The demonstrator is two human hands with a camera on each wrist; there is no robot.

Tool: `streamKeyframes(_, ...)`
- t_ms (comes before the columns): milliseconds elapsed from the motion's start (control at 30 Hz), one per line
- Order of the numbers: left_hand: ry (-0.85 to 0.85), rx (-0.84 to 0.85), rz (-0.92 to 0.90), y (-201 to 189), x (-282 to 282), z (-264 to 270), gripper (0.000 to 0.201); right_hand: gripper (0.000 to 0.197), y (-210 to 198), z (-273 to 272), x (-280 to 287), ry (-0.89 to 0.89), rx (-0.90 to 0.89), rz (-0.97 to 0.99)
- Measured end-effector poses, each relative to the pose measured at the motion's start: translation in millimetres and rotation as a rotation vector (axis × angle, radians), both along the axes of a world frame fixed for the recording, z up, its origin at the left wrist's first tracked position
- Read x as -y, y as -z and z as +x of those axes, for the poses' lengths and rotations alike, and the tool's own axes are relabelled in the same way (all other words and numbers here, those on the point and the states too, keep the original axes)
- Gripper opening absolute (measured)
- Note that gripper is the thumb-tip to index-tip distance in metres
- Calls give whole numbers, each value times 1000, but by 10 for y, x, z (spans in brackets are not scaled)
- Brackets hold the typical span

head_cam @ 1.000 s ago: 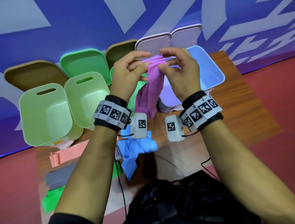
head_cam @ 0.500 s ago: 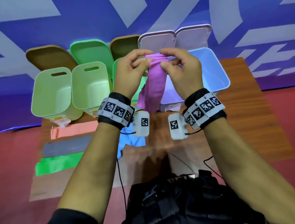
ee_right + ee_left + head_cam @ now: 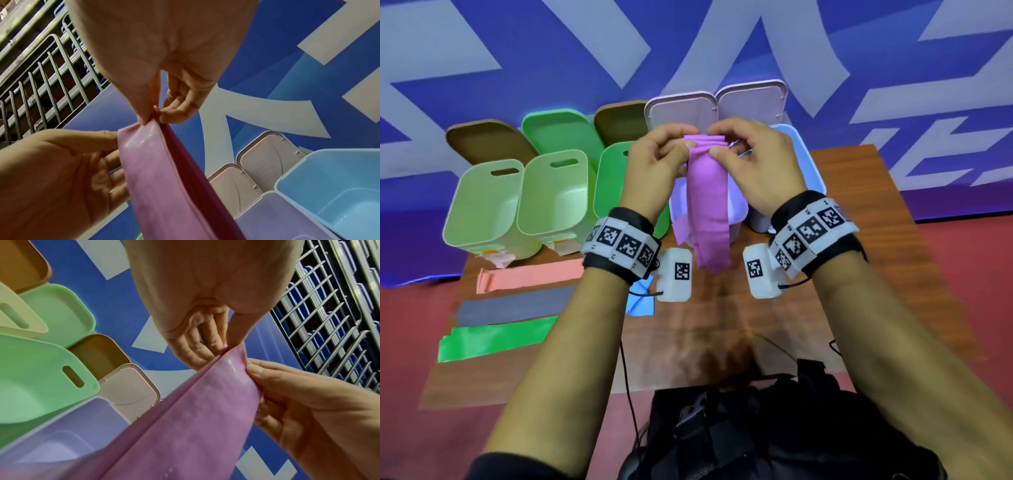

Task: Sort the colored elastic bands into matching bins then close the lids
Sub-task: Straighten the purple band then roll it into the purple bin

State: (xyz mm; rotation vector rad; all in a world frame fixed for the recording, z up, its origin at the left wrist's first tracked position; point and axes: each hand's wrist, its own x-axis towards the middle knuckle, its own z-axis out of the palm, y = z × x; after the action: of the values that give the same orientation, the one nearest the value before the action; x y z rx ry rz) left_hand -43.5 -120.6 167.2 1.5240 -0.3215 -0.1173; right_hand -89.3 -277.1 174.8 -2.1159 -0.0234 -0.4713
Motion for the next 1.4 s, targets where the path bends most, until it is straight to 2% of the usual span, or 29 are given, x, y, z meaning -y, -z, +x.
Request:
streamKeyframes(100,38,-24,4,-22,-42,86,21,17,-37,44,-55,15,-17,-5)
streamKeyframes(200,90,-18,16,-27,-109,214,21,15,-60,106,-173,46,-46,78)
streamKeyframes(433,153,9,-58,-90,-214,483,27,29,-209,270,-298,17,-72,116)
streamKeyframes(567,164,-116,-78,-62,-241,501,24,27,-203,317,-339,76,-40,126)
streamKeyframes(800,188,-120,14,124,-154,406,45,23,-337,300,-276,33,1,104)
streamKeyframes(967,198,-113,5,97,-97,238,49,23,-432,263,-241,51,26,155)
streamKeyframes(1133,335,-74,31,154,-87,125,62,21,-485,206,-225,61,55,184)
streamKeyframes(1233,337,-38,147,177,-52,72,71,21,-514,203,-226,87,52,177)
streamKeyframes(1333,320,-25,211,207,-28,65,70,22,-523,183,-246,91,58,155)
streamKeyframes(1400,311,-22,219,224,-28,73,60,21,-512,158,-250,104,62,125)
